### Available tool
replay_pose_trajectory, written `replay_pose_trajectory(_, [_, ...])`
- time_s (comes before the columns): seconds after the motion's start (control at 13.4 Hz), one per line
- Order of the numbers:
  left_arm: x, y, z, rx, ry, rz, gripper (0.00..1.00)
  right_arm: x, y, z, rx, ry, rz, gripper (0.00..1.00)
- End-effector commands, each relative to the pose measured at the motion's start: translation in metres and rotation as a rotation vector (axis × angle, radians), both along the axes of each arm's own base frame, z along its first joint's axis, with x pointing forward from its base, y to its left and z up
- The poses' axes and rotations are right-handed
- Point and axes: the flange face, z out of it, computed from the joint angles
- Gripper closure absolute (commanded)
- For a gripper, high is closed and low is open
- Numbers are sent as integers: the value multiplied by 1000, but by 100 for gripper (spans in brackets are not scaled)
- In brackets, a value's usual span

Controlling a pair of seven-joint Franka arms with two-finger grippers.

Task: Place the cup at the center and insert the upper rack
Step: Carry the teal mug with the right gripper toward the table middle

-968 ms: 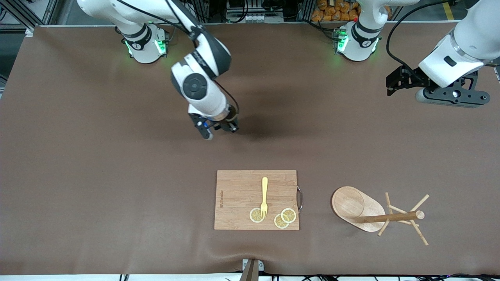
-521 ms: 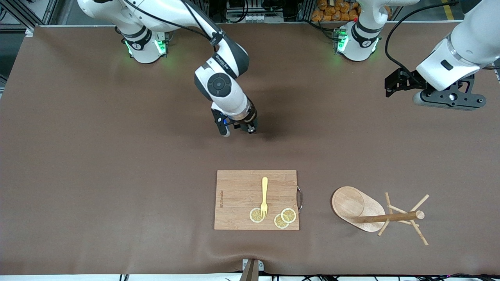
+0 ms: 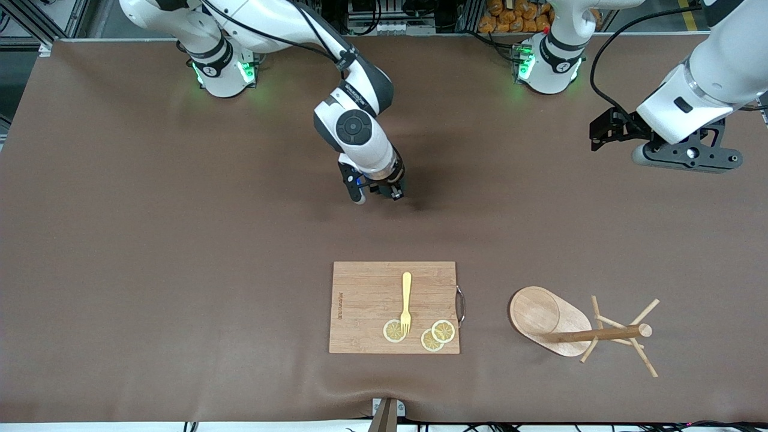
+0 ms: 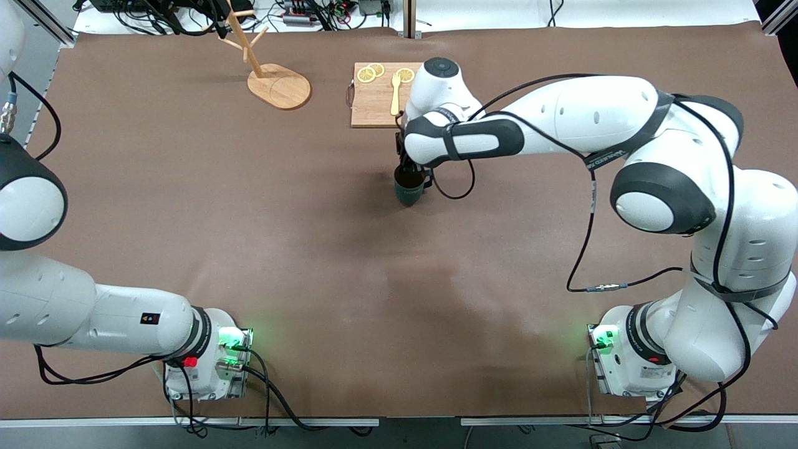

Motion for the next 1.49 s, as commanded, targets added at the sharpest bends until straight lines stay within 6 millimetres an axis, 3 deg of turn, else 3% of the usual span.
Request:
replay_pose_trajectory(0.0, [2, 2, -1, 19, -4, -19, 0, 2, 15, -4, 22, -10, -24, 100])
replay_pose_trajectory(0.37, [2, 1, -2, 20, -2, -21, 0, -1, 20, -13, 27, -23, -49, 100])
replay_pose_trajectory(0.52, [2, 1, -2, 20, -2, -20, 0, 4, 16, -12, 30, -18, -62, 81])
replay_pose_trajectory(0.74, [2, -1, -2, 20, -2, -24, 0, 5, 15, -13, 27, -15, -65, 38])
replay_pose_trajectory(0.89, [2, -1, -2, 19, -4, -24, 0, 8, 12, -8, 26, -10, -69, 23])
replay_pose_trajectory(1.27, [0, 0, -6, 22, 4, -24, 0, 30, 9, 29, -16, 62, -56, 22])
replay_pose_trajectory(1.41, [1, -2, -5, 20, -2, -27, 0, 34, 9, 35, -8, 59, -61, 13])
